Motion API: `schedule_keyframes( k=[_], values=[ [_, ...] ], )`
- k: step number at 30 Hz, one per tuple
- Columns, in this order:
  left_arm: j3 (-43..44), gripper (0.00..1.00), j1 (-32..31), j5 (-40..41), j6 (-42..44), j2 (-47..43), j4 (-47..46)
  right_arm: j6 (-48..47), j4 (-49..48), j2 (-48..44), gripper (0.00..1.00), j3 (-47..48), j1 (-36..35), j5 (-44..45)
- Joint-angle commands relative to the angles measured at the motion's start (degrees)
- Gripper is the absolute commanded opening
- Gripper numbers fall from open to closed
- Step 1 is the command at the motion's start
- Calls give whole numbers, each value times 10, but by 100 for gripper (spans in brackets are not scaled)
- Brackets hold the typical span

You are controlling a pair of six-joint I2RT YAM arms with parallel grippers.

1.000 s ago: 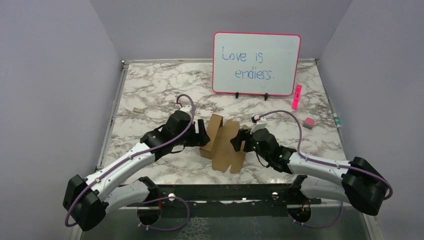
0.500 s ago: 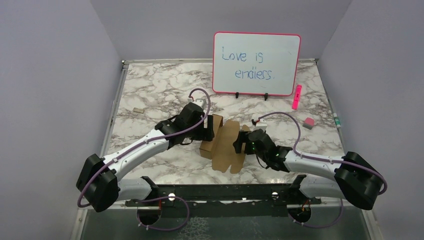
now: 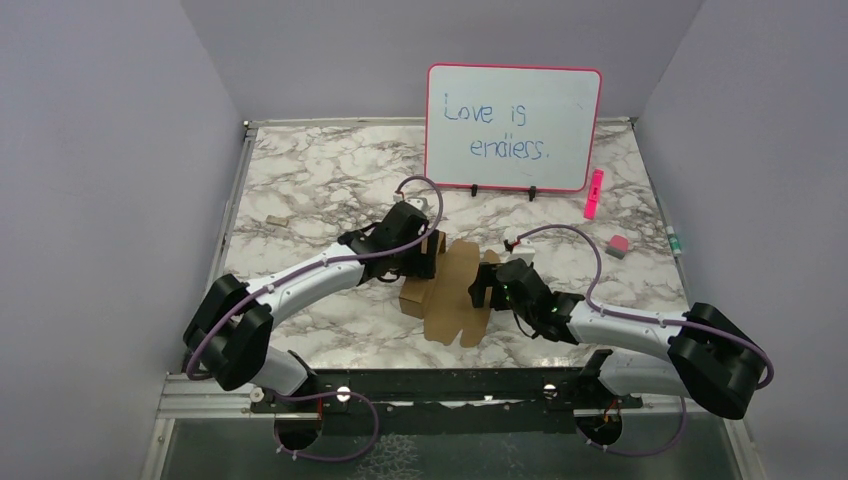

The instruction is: Fold the paper box

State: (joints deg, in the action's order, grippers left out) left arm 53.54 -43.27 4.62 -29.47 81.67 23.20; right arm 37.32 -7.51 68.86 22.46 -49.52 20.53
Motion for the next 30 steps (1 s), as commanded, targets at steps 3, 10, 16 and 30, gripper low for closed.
schedule_keyframes(
  k=[3,10,16,30],
  values=[
    [29,75,-6,17,6,13,-21,2,14,-9,82,13,-1,21],
    [5,67,-4,18,-2,-13,-38,10,16,-16,82,14,0,21],
    [-16,62,4,7,-6,-28,-50,20,23,-30,85,14,3,11],
    [-95,59,64,-79,-39,-96,-119,55,44,-48,90,20,34,-34]
  ],
)
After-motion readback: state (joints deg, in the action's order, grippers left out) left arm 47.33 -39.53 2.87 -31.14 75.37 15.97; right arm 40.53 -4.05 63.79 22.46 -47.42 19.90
